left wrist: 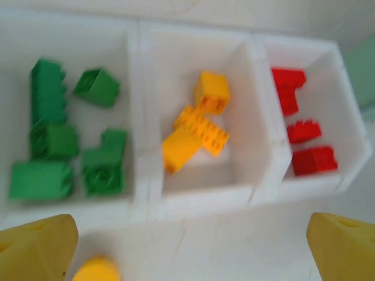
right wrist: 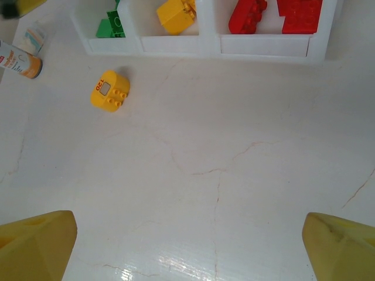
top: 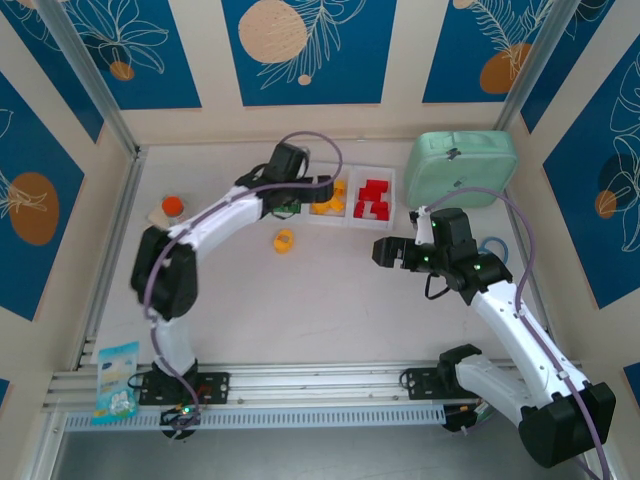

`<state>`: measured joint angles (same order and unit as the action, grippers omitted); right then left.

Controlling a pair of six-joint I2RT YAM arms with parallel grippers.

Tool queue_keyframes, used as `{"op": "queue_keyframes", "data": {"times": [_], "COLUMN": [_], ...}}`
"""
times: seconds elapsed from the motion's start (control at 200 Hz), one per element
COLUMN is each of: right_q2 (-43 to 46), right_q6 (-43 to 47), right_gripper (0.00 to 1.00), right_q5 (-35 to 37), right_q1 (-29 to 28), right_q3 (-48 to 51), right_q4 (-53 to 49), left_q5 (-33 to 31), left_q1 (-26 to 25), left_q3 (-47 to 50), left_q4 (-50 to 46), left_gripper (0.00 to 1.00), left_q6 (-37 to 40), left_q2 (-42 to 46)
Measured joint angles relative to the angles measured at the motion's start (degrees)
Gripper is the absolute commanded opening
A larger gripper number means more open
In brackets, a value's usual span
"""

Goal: Sort the legos into containers by color
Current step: Pick up the lego from the center of the table.

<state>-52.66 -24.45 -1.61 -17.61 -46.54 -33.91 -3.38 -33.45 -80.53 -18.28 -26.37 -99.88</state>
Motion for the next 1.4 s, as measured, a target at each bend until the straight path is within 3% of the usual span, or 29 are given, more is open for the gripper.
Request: {"op": "queue_keyframes", "data": {"times": [0.13, 0.305, 0.845, 1.206, 1.401], "right_q2": [-0.35, -2.29, -3.91, -3.65, -3.17], "right_q6": [-0.02, -0.50, -3.69, -3.67, -3.65], "right_gripper": [0.99, 0.99, 0.99, 0.99, 0.99], "right_q5": [-0.42, -1.66, -1.55, 0.11, 0.37], "right_q1": [0.00, 0.00, -3.56, -3.65, -3.65], "right_q3": [0.00, -0.02, -0.07, -0.07, -0.07], "right_q4": [0.07, 1.09, 3.41, 2.93, 2.58], "left_q5": [-0.04, -0.15, -1.88, -2.51, -2.93], "left_q1": [-0.04, -0.09, 0.02, 0.66, 0.70], "left_q3": [12.83, 21.11, 14.38, 12.20, 13.53], "left_q4": [1.60, -1.66, -0.42, 2.23, 4.48], "left_gripper": [0.99, 0.95, 0.64, 0.37, 0.30], "left_q6": [2.56, 6.86, 14.64, 14.01, 12.92], "left_q2": [8.17, 9.46, -7.15, -9.62, -9.01]}}
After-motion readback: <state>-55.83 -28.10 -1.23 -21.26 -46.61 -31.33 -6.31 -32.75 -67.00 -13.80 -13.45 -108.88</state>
